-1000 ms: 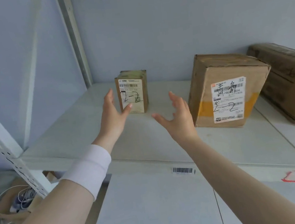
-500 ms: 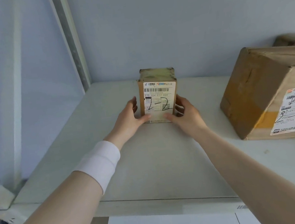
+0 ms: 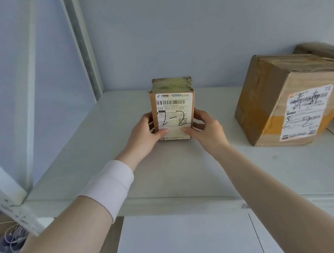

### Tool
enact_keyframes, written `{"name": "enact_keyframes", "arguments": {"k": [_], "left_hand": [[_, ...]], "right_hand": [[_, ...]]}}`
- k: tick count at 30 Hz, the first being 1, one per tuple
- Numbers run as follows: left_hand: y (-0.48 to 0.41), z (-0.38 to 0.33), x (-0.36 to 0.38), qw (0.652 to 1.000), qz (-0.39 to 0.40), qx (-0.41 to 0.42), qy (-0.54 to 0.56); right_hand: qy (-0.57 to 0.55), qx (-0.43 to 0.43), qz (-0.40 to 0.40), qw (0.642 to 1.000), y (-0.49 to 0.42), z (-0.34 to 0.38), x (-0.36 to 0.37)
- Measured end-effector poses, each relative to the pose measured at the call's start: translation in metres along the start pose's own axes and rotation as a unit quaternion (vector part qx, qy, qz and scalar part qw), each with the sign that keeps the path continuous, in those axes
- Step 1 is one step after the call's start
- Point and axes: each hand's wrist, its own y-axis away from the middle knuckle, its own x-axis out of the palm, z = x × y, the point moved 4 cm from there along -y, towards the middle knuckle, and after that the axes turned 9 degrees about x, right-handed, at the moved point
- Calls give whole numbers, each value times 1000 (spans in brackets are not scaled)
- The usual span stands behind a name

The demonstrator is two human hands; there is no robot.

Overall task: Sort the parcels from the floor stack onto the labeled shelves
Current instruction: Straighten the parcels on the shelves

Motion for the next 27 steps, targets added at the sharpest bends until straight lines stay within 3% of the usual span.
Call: {"name": "enact_keyframes", "arguments": {"k": [10, 27], "left_hand": [[51, -19, 11, 1000, 13, -18, 1], [34, -3, 2, 1000, 15, -6, -19]], "right_hand": [[-14, 13, 9, 1000, 46, -17, -17], [4, 14, -13, 1000, 23, -21, 0]]}}
